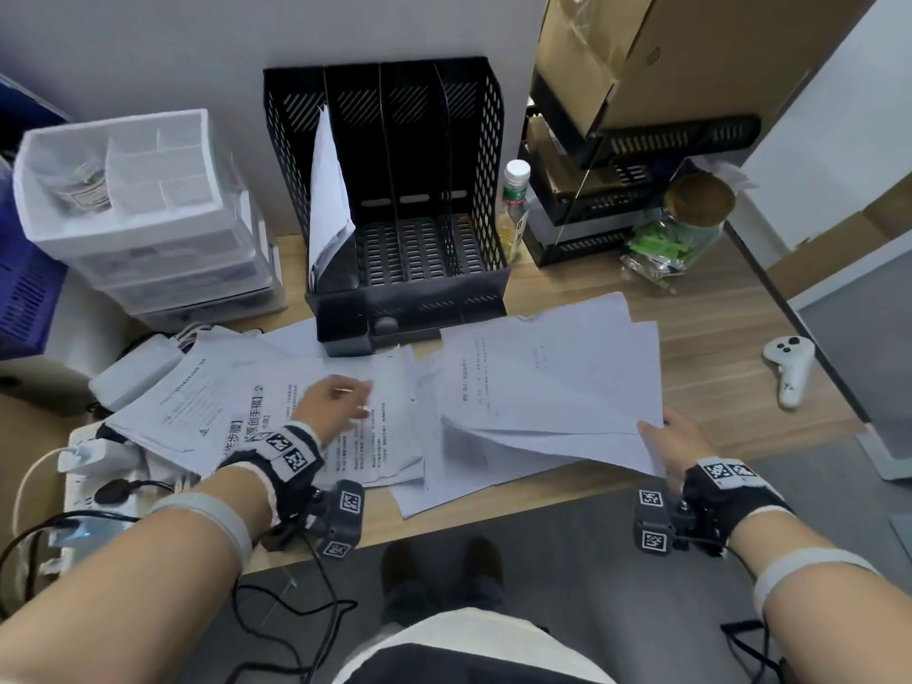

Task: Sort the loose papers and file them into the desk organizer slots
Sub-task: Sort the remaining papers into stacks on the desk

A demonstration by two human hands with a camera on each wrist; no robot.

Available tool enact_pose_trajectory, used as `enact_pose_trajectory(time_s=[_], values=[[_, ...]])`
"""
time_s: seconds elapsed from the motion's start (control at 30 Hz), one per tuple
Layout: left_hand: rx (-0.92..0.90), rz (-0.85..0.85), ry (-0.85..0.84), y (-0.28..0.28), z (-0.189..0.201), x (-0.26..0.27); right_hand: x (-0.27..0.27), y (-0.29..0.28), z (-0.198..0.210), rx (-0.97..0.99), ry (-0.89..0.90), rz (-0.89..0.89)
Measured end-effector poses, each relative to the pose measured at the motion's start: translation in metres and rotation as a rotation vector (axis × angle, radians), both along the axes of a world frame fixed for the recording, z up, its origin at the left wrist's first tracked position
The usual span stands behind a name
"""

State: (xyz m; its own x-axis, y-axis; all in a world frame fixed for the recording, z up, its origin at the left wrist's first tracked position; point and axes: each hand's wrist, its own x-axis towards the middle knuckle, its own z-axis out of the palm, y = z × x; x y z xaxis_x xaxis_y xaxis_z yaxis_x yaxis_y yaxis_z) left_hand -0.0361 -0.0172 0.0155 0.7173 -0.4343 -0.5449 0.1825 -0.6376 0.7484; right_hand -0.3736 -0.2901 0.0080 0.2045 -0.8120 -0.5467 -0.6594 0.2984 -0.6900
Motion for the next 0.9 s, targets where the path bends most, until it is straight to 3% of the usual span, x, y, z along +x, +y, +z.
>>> enact_pose_trajectory(time_s=[0.1, 0.2, 0.3, 0.43, 0.53, 0.7, 0.9], values=[[-0.081, -0.229, 0.337, -0.037, 0.009, -0.031, 0.006, 0.008, 0.011, 0.08, -0.178, 0.025], [-0.181, -0.198, 0.4, -0.059, 0.01, -0.045, 0.013, 0.011, 0.021, 0.154, -0.32, 0.055], [-0.307, -0.124, 0.314, -0.063, 0.01, -0.041, 0.024, 0.009, 0.038, 0.157, -0.359, 0.045], [-0.374, -0.208, 0.11, -0.066, 0.018, -0.034, 0.044, 0.0, 0.055, 0.165, -0.384, 0.015], [-0.46, -0.169, -0.023, -0.066, 0.027, -0.028, 0.064, -0.006, 0.062, 0.087, -0.378, 0.002], [-0.568, -0.088, -0.112, -0.06, 0.044, -0.006, 0.087, -0.013, 0.081, 0.012, -0.517, 0.027], [-0.523, 0.002, -0.076, -0.069, 0.029, -0.01, 0.091, -0.009, 0.074, -0.088, -0.496, 0.212]])
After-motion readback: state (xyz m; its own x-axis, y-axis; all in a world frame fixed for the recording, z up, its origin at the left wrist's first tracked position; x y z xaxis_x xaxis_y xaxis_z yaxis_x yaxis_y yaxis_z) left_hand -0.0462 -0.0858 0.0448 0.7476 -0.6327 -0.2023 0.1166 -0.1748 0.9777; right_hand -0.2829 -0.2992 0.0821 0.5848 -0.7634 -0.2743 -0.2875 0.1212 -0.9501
